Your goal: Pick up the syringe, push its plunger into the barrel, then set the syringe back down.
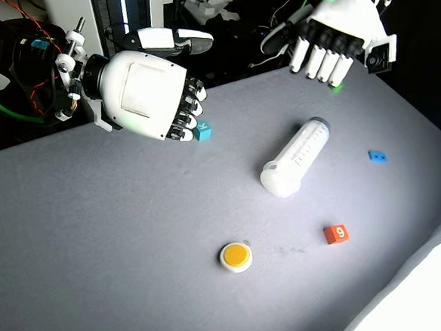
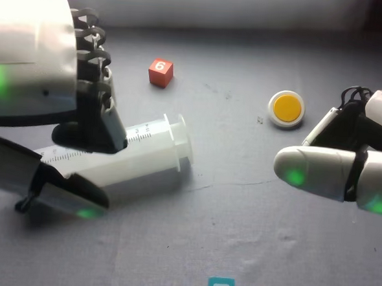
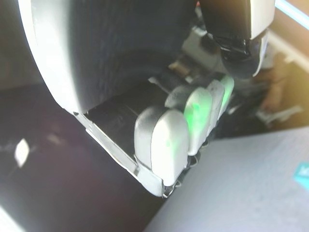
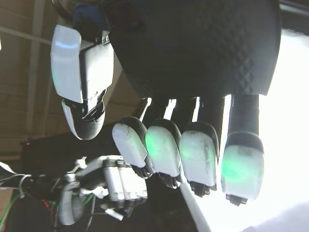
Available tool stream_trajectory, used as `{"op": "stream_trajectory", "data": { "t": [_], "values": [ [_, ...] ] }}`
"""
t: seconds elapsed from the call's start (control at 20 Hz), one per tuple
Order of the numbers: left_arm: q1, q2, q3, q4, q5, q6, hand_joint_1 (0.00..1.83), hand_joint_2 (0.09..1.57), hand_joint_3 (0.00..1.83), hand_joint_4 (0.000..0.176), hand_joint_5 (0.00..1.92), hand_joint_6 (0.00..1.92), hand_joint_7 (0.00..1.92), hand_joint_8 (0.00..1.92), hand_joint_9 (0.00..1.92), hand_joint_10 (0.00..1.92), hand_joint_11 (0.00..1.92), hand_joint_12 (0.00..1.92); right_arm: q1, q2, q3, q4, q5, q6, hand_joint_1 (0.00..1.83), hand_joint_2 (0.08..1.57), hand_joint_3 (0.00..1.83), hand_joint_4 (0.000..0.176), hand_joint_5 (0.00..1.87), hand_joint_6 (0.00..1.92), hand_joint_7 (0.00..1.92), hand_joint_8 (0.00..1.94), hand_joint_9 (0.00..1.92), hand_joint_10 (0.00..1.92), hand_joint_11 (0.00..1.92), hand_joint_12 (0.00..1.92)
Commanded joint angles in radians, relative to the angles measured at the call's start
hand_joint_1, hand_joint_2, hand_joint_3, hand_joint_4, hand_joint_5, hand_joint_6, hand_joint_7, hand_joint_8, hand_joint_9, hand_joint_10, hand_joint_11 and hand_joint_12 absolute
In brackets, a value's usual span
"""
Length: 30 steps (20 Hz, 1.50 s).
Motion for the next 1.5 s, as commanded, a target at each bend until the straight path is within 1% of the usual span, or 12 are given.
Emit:
{"op": "stream_trajectory", "data": {
  "t": [0.0, 0.05, 0.1, 0.15, 0.35, 0.65, 0.8, 0.95, 1.1, 1.15, 1.35, 1.45],
  "values": [
    [-0.015, 0.004, 0.013, -0.073, -0.068, 0.012, 1.02, 1.31, 0.01, 0.176, 1.43, 1.92, 1.63, 1.92, 1.73, 1.92, 1.8, 1.92, 0.004, -0.001, -0.003, -0.013, 0.119, 0.007, 0.51, 1.26, 0.02, 0.0, 1.44, 1.92, 1.51, 1.94, 1.54, 1.92, 1.55, 1.92],
    [-0.015, 0.003, 0.021, -0.072, -0.076, 0.014, 1.16, 1.32, 0.01, 0.176, 1.44, 1.92, 1.64, 1.92, 1.74, 1.92, 1.81, 1.92, 0.004, -0.001, -0.003, -0.013, 0.12, 0.007, 0.67, 1.32, 0.02, 0.0, 1.43, 1.92, 1.52, 1.94, 1.56, 1.92, 1.59, 1.92],
    [-0.013, 0.003, 0.03, -0.07, -0.082, 0.016, 1.21, 1.31, 0.0, 0.176, 1.46, 1.92, 1.62, 1.92, 1.71, 1.92, 1.77, 1.92, 0.004, -0.001, -0.003, -0.013, 0.122, 0.007, 1.02, 1.32, 0.0, 0.0, 1.38, 1.92, 1.53, 1.94, 1.58, 1.92, 1.64, 1.92],
    [-0.011, 0.003, 0.038, -0.069, -0.092, 0.022, 1.24, 1.31, 0.0, 0.176, 1.48, 1.92, 1.61, 1.92, 1.69, 1.92, 1.77, 1.92, 0.004, -0.001, -0.003, -0.013, 0.122, 0.007, 1.16, 1.32, 0.0, 0.0, 1.37, 1.92, 1.54, 1.94, 1.6, 1.92, 1.68, 1.92],
    [-0.009, 0.011, 0.063, -0.054, -0.139, 0.028, 1.24, 1.34, 0.02, 0.176, 1.5, 1.92, 1.64, 1.92, 1.74, 1.92, 1.8, 1.92, 0.004, -0.001, -0.003, -0.013, 0.123, 0.007, 1.12, 1.35, 0.01, 0.0, 1.38, 1.92, 1.53, 1.94, 1.59, 1.92, 1.67, 1.92],
    [0.001, 0.012, 0.117, -0.013, -0.313, 0.028, 1.27, 1.3, 0.0, 0.176, 1.49, 1.92, 1.61, 1.92, 1.69, 1.92, 1.73, 1.92, 0.003, -0.002, -0.003, -0.014, 0.124, 0.007, 1.07, 1.36, 0.0, 0.0, 1.32, 1.92, 1.51, 1.94, 1.56, 1.92, 1.61, 1.92],
    [0.008, 0.015, 0.113, -0.02, -0.324, -0.009, 1.24, 1.33, 0.01, 0.173, 1.53, 1.92, 1.62, 1.92, 1.7, 1.92, 1.73, 1.92, 0.003, -0.002, -0.003, -0.014, 0.125, 0.007, 1.06, 1.37, 0.0, 0.0, 1.32, 1.92, 1.5, 1.94, 1.54, 1.92, 1.59, 1.92],
    [0.01, 0.015, 0.127, -0.032, -0.343, 0.049, 1.21, 1.32, 0.01, 0.175, 1.52, 1.92, 1.62, 1.92, 1.7, 1.92, 1.72, 1.92, 0.003, -0.003, -0.003, -0.014, 0.126, 0.007, 1.04, 1.37, 0.01, 0.0, 1.33, 1.92, 1.5, 1.94, 1.54, 1.92, 1.58, 1.92],
    [0.021, 0.016, 0.111, -0.044, -0.366, 0.058, 1.25, 1.32, 0.01, 0.176, 1.53, 1.92, 1.63, 1.92, 1.71, 1.92, 1.71, 1.92, 0.002, -0.003, -0.003, -0.016, 0.128, 0.007, 1.07, 1.36, 0.0, 0.0, 1.34, 1.92, 1.49, 1.94, 1.53, 1.92, 1.58, 1.92],
    [0.025, 0.016, 0.108, -0.043, -0.367, 0.058, 1.23, 1.31, 0.0, 0.168, 1.54, 1.92, 1.63, 1.92, 1.7, 1.92, 1.7, 1.92, 0.002, -0.004, -0.003, -0.016, 0.128, 0.007, 1.08, 1.36, 0.0, 0.0, 1.34, 1.92, 1.5, 1.94, 1.54, 1.92, 1.58, 1.92],
    [0.022, 0.016, 0.092, -0.045, -0.347, 0.059, 1.23, 1.32, 0.01, 0.175, 1.53, 1.92, 1.64, 1.92, 1.71, 1.92, 1.72, 1.92, 0.002, -0.005, -0.003, -0.016, 0.128, 0.007, 1.08, 1.36, 0.0, 0.0, 1.33, 1.92, 1.49, 1.94, 1.53, 1.92, 1.57, 1.92],
    [0.018, 0.016, 0.101, -0.045, -0.351, 0.059, 1.2, 1.33, 0.01, 0.17, 1.52, 1.92, 1.62, 1.92, 1.7, 1.92, 1.72, 1.92, 0.002, -0.005, -0.003, -0.016, 0.129, 0.007, 1.07, 1.36, 0.0, 0.0, 1.33, 1.92, 1.49, 1.94, 1.52, 1.92, 1.56, 1.92]
  ]
}}
